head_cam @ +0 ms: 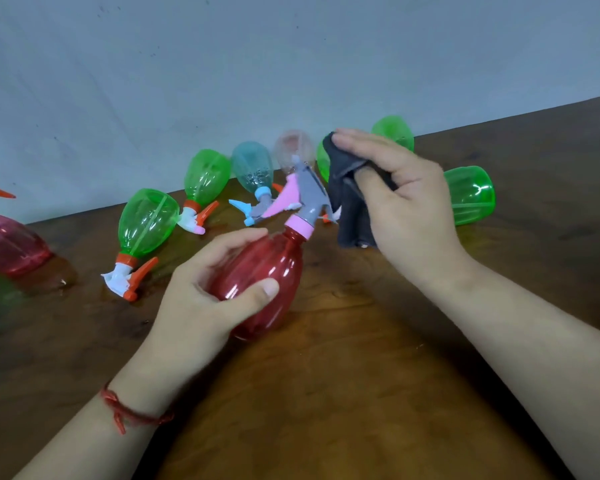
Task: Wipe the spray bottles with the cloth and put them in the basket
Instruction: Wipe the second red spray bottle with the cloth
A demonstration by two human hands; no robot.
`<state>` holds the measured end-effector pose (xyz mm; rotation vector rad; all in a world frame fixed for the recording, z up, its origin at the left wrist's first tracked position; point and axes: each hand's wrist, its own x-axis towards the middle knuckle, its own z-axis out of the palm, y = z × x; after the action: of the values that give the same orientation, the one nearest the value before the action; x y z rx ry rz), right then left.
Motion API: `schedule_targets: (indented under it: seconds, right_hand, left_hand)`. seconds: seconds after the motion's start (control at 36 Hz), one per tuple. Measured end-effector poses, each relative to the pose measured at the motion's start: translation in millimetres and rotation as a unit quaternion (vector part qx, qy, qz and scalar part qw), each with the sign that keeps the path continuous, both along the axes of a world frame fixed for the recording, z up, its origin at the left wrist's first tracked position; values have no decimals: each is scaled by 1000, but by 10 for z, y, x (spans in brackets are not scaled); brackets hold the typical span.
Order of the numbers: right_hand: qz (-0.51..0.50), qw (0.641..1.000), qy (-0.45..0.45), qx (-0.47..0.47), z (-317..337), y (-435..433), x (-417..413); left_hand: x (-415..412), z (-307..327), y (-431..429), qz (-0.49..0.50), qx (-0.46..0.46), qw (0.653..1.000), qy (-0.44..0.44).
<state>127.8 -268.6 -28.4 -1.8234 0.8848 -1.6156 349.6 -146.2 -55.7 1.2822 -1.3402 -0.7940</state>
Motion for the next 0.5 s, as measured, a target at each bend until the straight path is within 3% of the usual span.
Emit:
schedule_targets:
  seconds: [0.11,0.31,0.39,0.5]
  right_hand:
    - [22,980,160,-118,-141,86,82]
    - [-22,892,349,-288,-185,65,198]
    - [-7,875,370,-311,-228,100,241]
    - [40,910,316,-266,-235,90,191]
  left_hand:
    - [-81,10,-11,-6,-1,1000,6]
    - [-103,24,11,19,-29,998,48]
    - [-97,12,2,24,-27,998,47]
    - [-71,-15,-6,22,-8,999,48]
